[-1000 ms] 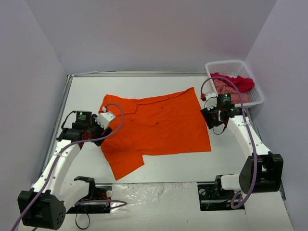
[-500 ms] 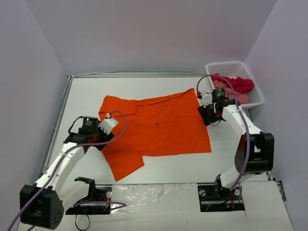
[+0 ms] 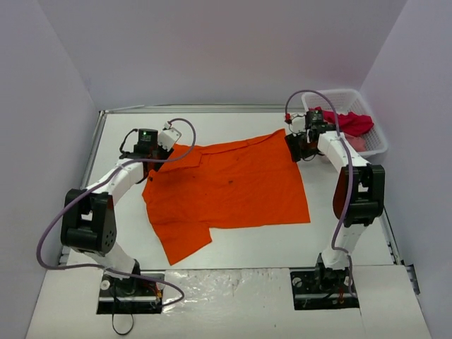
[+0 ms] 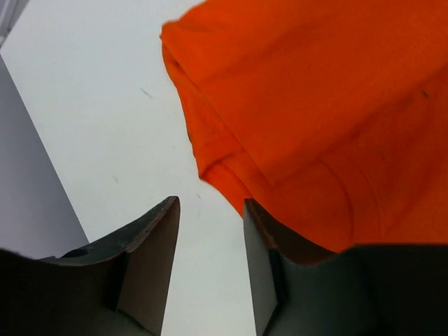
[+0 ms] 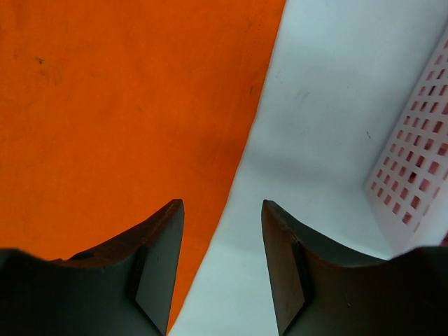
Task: Fold and stack the t-shirts
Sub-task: Grap the side of the flattened tshirt furthest away from the robot with both arms
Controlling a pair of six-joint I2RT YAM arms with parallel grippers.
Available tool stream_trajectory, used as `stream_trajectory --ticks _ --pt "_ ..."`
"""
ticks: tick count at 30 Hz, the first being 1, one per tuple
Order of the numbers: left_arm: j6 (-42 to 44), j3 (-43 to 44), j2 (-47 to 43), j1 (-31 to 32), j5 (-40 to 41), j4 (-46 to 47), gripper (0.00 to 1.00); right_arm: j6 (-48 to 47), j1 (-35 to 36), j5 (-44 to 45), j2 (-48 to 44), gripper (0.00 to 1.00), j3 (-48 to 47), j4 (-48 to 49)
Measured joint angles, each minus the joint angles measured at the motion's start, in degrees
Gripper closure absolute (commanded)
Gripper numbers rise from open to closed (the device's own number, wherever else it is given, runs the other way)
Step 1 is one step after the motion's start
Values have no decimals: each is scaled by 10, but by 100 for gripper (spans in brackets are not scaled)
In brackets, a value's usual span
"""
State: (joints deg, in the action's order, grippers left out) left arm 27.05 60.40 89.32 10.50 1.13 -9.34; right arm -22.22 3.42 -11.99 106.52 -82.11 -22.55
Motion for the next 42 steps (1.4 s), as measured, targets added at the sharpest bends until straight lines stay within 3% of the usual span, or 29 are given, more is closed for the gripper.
stream_trajectory --ticks 5,10,13,20,42 --pt "3 83 99 0 -1 22 81 7 0 -1 38 56 -20 5" --pt "3 117 158 0 -6 22 89 10 0 2 55 56 -28 6" --pt "1 124 179 0 -10 21 89 10 0 5 57 56 -28 7" --pt "-2 124 189 0 -28 14 76 11 0 6 58 56 -28 12" --pt "11 63 165 0 -54 -11 64 11 0 12 59 55 -27 22"
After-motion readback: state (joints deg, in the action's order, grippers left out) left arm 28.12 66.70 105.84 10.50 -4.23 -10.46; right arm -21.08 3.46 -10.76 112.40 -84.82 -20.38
